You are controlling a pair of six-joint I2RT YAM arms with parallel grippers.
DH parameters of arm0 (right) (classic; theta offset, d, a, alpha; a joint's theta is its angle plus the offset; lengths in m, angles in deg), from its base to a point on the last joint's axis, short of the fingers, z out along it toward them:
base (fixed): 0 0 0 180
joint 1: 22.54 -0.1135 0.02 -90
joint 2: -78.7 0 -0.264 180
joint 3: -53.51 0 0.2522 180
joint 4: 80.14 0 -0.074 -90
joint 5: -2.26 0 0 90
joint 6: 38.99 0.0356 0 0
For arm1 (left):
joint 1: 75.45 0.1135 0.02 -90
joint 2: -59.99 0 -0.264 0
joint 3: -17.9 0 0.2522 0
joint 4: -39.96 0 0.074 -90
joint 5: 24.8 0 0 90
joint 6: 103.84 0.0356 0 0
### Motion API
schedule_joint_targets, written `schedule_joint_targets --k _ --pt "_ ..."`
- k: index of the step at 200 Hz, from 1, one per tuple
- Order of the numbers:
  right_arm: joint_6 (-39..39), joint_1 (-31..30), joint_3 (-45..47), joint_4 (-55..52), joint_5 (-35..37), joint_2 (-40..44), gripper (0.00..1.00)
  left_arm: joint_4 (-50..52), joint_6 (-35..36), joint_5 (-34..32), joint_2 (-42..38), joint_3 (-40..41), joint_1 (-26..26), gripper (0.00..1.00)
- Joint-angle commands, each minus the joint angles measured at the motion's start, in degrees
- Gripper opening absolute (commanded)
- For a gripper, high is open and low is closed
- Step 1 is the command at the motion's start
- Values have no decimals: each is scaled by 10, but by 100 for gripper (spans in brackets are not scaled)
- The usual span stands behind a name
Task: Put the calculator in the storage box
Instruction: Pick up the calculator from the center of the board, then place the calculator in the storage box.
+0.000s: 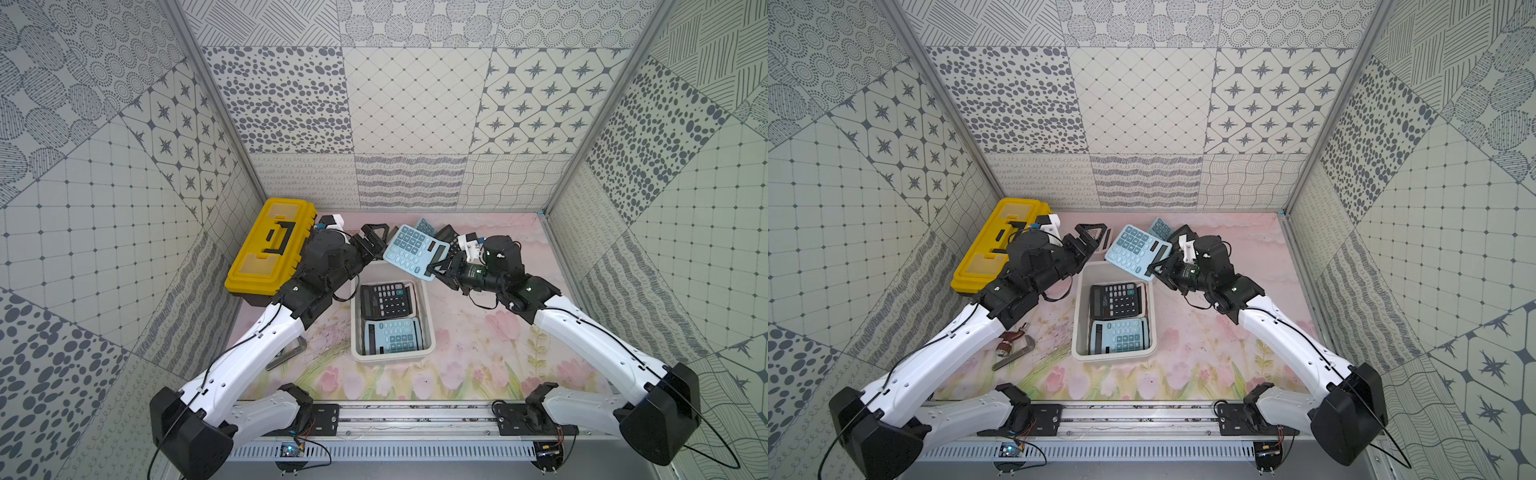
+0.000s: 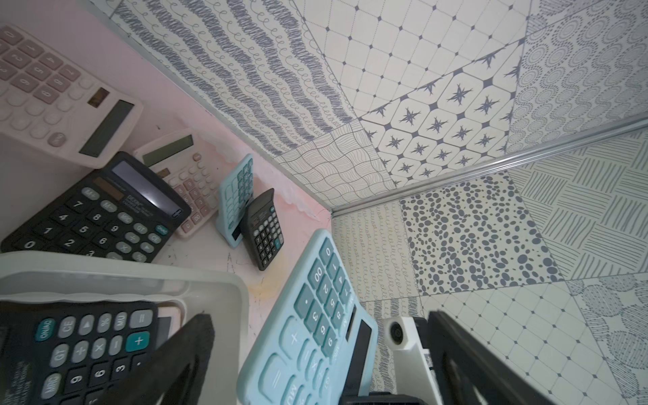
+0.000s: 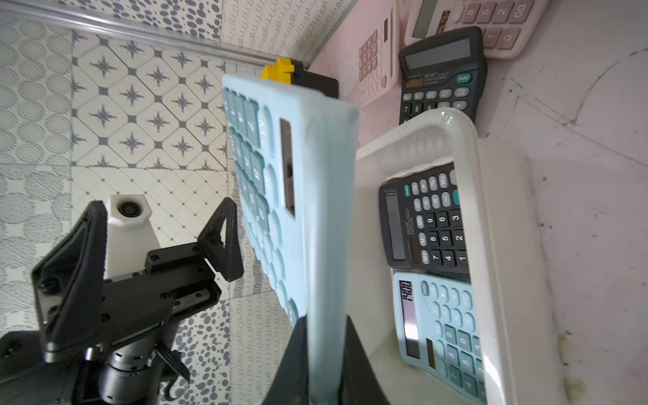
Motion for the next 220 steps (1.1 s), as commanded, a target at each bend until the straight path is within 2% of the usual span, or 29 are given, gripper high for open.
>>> schedule_joint_targets --k 1,39,86,145,220 --pt "-100 -15 -55 -106 -13 -41 0 236 92 88 -8 -38 44 100" --pt "-162 -61 -141 -221 14 -117 0 294 126 128 -14 -31 99 100" --pt "-211 -102 -257 -337 86 -216 0 295 135 170 -18 -4 141 100" --pt "-245 -109 -364 -407 96 -312 0 288 140 180 -23 7 155 100" --pt "-257 -106 -417 -410 65 -391 0 265 134 195 -21 25 165 100"
